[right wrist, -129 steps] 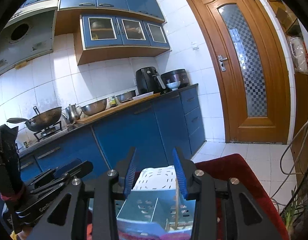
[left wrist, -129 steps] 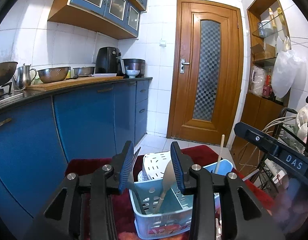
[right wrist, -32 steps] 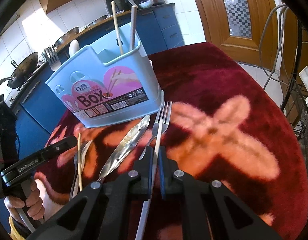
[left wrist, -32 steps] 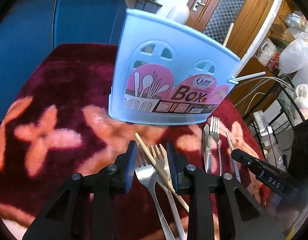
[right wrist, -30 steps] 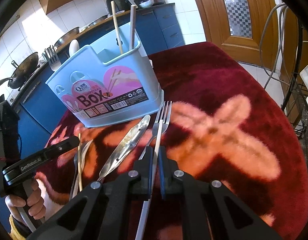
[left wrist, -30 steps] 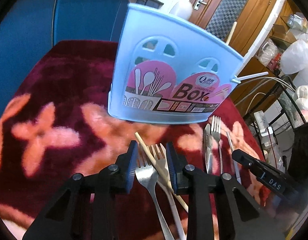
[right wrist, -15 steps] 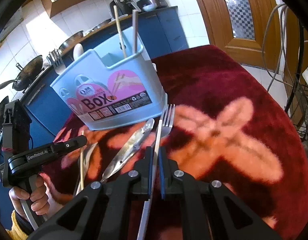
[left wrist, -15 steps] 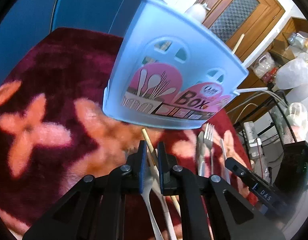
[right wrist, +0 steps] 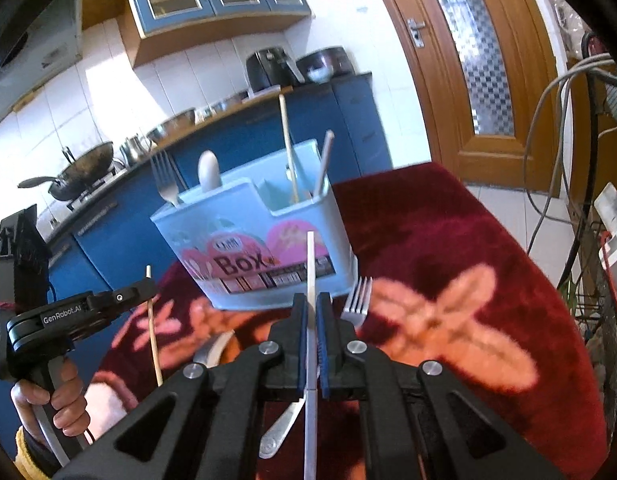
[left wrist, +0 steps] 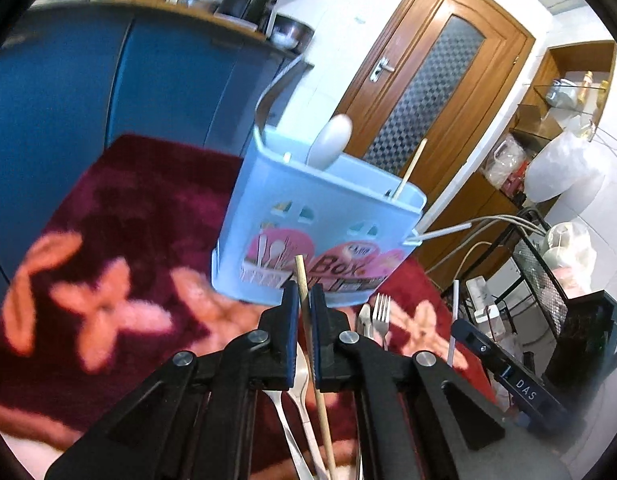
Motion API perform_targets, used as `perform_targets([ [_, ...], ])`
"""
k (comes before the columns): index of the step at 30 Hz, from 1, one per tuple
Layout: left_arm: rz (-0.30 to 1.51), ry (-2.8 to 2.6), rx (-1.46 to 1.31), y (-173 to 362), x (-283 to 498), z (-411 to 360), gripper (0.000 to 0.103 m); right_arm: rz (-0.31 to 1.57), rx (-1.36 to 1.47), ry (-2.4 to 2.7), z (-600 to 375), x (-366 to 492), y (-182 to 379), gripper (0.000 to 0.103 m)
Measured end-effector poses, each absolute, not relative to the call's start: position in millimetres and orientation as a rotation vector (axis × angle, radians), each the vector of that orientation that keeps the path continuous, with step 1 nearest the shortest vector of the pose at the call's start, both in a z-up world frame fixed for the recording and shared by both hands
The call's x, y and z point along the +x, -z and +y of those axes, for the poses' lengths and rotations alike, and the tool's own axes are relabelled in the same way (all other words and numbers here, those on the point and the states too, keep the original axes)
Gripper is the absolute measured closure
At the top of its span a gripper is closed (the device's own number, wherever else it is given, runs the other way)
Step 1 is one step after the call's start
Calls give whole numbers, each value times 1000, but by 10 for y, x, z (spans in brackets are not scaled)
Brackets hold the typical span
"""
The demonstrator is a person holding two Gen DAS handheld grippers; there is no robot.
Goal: Organize utensils
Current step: 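Lift the chopstick with the left tool while the right tool carries the knife above the holder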
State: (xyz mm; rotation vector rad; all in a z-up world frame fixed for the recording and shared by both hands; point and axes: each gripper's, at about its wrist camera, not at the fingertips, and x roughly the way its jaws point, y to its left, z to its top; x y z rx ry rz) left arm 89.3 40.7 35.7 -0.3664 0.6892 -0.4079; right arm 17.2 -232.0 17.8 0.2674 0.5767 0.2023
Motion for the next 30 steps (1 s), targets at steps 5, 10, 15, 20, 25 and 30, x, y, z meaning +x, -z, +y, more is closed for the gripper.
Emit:
perform_targets([
  [5, 615, 402, -328, -583, 825, 422, 100, 528, 293, -207, -2342, 124, -263, 97],
  [10, 521, 377, -271, -848, 760, 404, 101, 480, 317, -215, -2369, 71, -331, 97],
  [15, 442, 359, -219, -1104, 729, 383, 101, 462, 329, -220, -2389, 71, -378, 97],
  [20, 398, 355, -198, -1284, 721, 368, 101, 438, 331, -217, -2420, 61, -446, 97],
  [25, 332, 343, -168, -1537, 710, 352, 101, 413, 325, -214, -2423, 33, -531, 97],
  [30, 256, 300, -123, -1781, 742, 331, 101, 396, 317, -216, -2403, 27, -602, 97],
])
